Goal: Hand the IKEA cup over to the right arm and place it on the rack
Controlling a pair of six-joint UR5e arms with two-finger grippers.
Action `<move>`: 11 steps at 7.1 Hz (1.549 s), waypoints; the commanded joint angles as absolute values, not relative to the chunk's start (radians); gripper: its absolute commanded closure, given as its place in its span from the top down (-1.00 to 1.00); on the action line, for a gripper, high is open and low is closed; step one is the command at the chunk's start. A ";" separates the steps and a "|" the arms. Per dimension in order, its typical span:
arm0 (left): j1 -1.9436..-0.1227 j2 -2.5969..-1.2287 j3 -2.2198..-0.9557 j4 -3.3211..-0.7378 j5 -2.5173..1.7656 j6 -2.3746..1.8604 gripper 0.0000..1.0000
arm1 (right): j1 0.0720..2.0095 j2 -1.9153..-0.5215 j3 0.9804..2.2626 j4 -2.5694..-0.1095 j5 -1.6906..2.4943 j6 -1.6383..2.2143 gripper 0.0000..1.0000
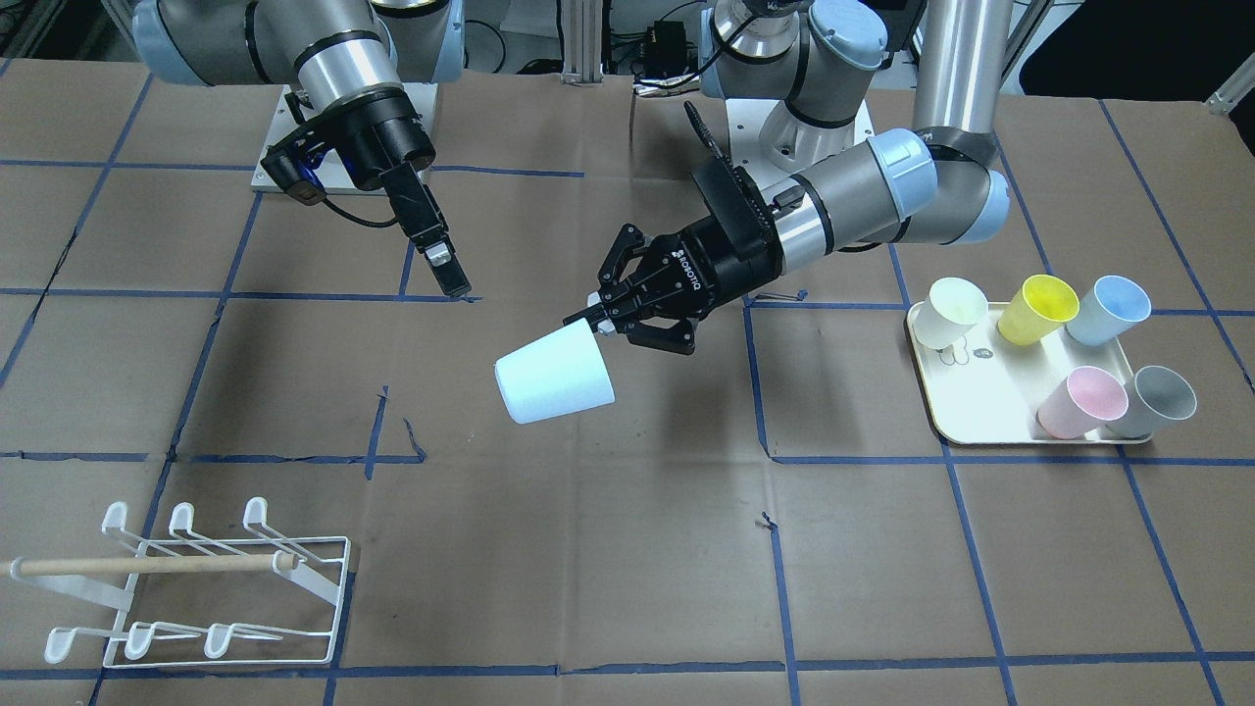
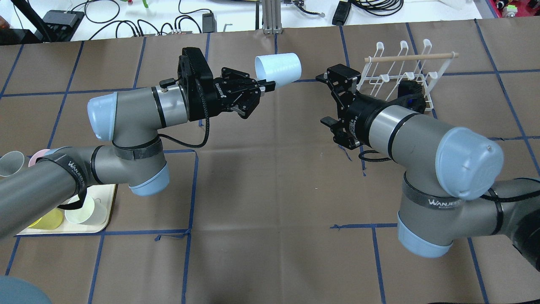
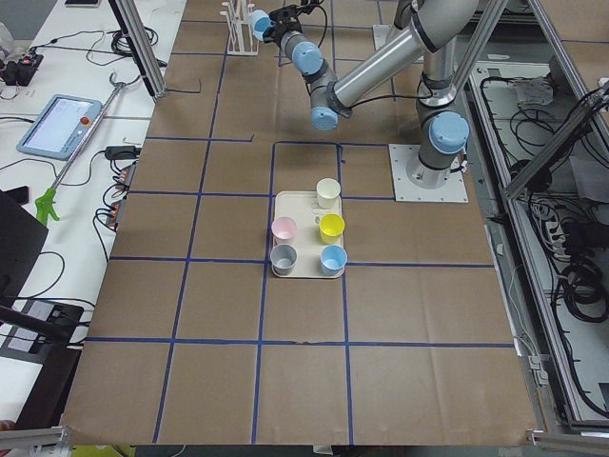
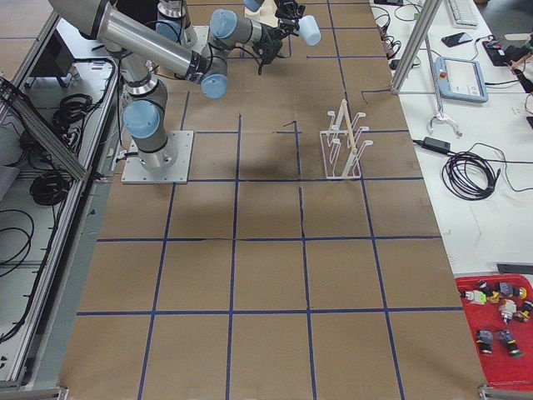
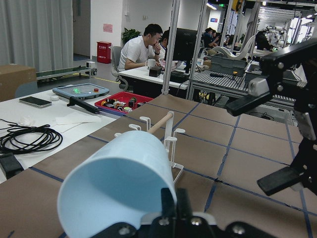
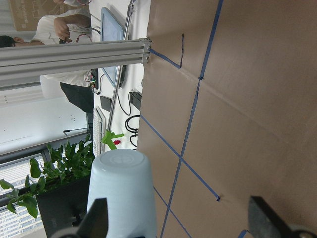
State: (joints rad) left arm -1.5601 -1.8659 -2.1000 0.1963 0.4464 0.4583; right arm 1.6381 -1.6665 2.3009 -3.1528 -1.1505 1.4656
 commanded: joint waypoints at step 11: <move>-1.562 -1.868 -2.100 0.196 0.451 0.453 -1.00 | 1.732 -1.431 2.068 -3.151 -1.164 1.513 0.99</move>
State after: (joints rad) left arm -1.5616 -1.8684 -2.1000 0.1963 0.4509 0.4531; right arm 1.7266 -1.4495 2.0868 -3.1513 -1.1643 1.5121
